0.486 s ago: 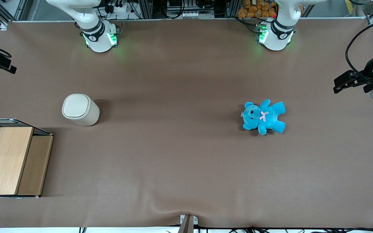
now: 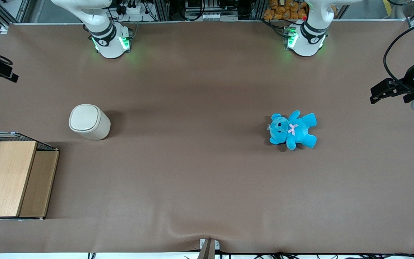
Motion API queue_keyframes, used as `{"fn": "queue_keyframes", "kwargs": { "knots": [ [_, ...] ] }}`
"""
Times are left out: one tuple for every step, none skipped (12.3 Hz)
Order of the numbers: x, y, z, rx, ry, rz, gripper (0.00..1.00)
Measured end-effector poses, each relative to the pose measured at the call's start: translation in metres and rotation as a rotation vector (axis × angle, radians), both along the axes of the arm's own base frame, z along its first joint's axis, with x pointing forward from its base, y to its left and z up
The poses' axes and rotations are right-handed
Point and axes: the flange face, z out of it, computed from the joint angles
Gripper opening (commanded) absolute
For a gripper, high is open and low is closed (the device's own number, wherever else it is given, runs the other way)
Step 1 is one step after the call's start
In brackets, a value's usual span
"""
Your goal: Open trash can with right arm
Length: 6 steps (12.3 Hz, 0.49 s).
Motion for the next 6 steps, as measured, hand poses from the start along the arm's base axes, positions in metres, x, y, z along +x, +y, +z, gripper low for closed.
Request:
{"fn": "queue_keyframes", "kwargs": {
  "knots": [
    [0.003,-0.003,-0.007,0.001,0.015,-0.005,1.0],
    [0.007,-0.005,-0.017,0.003,0.042,-0.008,1.0],
    [0.011,-0.005,-0.031,0.006,0.087,-0.008,1.0],
    [0.015,-0.005,-0.046,0.01,0.137,-0.007,1.0],
    [0.02,-0.005,-0.064,0.014,0.185,-0.006,1.0],
    [0.026,-0.005,-0.086,0.017,0.231,-0.005,1.0]
  ]
}}
